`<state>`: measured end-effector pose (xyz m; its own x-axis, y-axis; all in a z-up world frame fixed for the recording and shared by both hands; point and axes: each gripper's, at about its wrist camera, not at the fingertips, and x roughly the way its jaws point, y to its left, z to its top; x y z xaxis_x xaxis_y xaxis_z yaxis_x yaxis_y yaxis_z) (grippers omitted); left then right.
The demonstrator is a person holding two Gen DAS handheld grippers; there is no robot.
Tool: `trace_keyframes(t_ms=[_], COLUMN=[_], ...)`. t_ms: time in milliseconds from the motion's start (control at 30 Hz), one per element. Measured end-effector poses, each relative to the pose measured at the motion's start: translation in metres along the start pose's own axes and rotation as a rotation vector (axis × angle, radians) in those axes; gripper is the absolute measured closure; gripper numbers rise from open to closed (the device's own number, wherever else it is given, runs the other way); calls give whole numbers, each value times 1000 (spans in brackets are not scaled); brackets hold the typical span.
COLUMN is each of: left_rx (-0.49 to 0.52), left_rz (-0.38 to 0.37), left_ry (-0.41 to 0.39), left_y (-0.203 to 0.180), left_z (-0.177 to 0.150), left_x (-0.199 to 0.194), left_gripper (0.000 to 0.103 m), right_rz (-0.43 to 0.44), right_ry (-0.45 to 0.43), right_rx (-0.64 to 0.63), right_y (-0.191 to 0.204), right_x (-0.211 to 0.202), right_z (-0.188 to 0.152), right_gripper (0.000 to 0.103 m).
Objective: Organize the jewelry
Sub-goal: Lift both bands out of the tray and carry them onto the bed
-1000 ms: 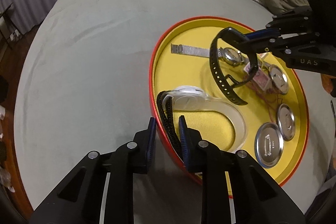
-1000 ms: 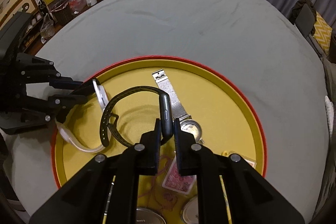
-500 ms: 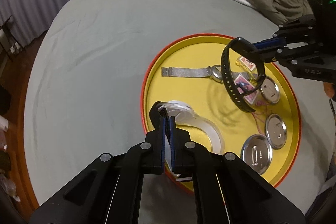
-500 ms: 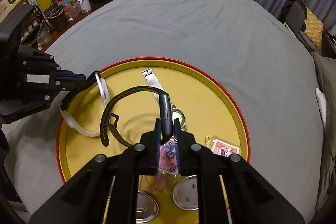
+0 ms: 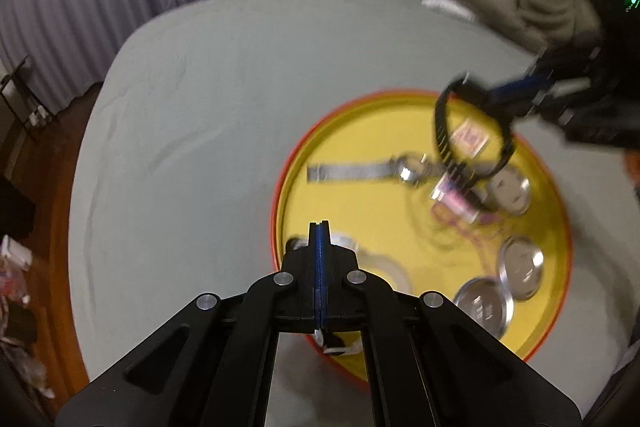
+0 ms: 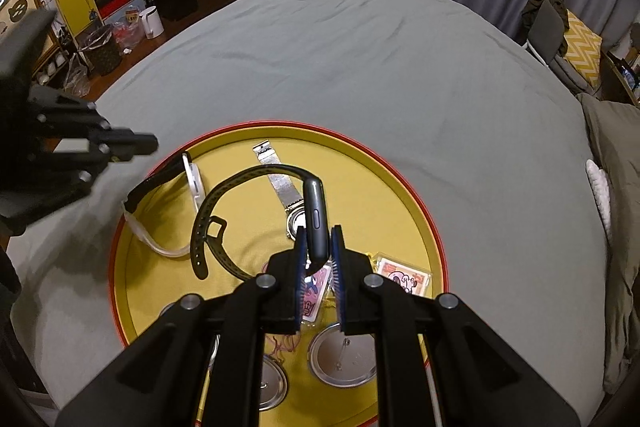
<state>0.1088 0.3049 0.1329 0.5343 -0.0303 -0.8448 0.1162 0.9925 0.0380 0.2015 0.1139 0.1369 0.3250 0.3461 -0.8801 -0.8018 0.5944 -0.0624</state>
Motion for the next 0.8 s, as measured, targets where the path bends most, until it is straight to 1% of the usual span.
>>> trace_keyframes(t_ms=[67,100,133,200,300,367,433,500,667,800], left_rx=[19,27,28,20,8,1,-12,-10,-14,-24], left_rz=[37,57,57,48,28,30,6,0,-6,0], left_ry=[34,60,72,77,89,95,93,88,78,47], left_y=[-3,-5,-4,-2,1,4,8,8,8,4], left_z=[-3,-6,-9,-13,-17,-18,-18,-17,-18,-15], left_x=[12,20,25,30,36,38,40,39,39,32], left_gripper=[103,98,91,84,84,84,94,97,97,98], right_rz=[-1,-1,-2,-1,-1,4,3,6,7,2], right_ry=[2,3,6,7,11,9,10,10,7,1], right_rx=[3,2,0,2,7,14,7,6,11,12], right_y=[0,0,1,0,-1,-1,0,1,0,-1], right_x=[0,1,1,2,4,6,7,7,7,3], right_z=[-1,-2,-2,-2,-1,1,0,1,0,0], right_gripper=[91,91,91,91,91,91,91,91,91,91])
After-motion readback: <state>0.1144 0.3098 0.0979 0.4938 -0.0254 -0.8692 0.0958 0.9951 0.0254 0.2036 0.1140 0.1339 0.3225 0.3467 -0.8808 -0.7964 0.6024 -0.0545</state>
